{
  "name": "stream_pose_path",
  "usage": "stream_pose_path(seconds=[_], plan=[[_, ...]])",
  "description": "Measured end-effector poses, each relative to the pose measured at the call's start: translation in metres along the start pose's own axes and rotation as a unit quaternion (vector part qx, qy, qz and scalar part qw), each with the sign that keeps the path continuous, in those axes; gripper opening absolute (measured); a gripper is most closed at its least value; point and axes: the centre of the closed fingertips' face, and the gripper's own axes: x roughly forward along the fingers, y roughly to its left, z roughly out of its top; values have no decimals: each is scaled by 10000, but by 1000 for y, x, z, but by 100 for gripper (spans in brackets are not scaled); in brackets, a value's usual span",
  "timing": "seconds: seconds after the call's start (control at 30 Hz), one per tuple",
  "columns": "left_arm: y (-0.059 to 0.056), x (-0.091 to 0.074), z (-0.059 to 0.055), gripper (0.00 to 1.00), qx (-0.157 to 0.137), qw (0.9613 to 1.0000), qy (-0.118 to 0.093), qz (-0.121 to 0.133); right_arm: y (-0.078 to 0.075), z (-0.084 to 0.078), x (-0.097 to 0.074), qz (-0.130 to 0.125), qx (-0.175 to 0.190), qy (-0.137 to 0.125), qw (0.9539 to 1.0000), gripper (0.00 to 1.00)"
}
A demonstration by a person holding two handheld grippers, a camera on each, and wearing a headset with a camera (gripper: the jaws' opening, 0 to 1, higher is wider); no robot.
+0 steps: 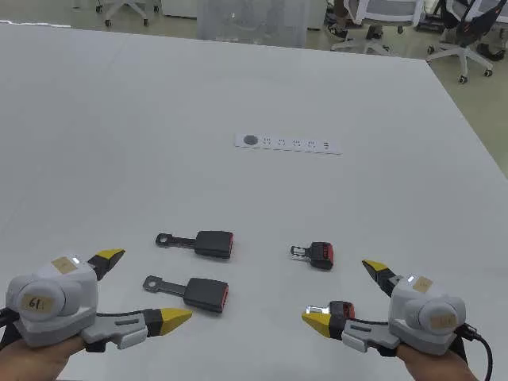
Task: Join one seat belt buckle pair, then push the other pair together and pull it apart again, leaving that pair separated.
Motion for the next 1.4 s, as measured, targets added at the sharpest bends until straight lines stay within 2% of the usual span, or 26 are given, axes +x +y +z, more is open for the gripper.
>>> stream_pose_path(seconds=[0.73,1.1,1.4], plan=[[6,-6,4,100,-144,9998,-117,114,-12,7,-3,-304,249,-160,9991,98],[8,-7,2,100,-163,9997,-111,138,-6,11,-9,-378,314,-250,9985,98],[9,-8,1,100,-190,9996,-136,136,-7,12,-10,-438,317,-235,9983,98]])
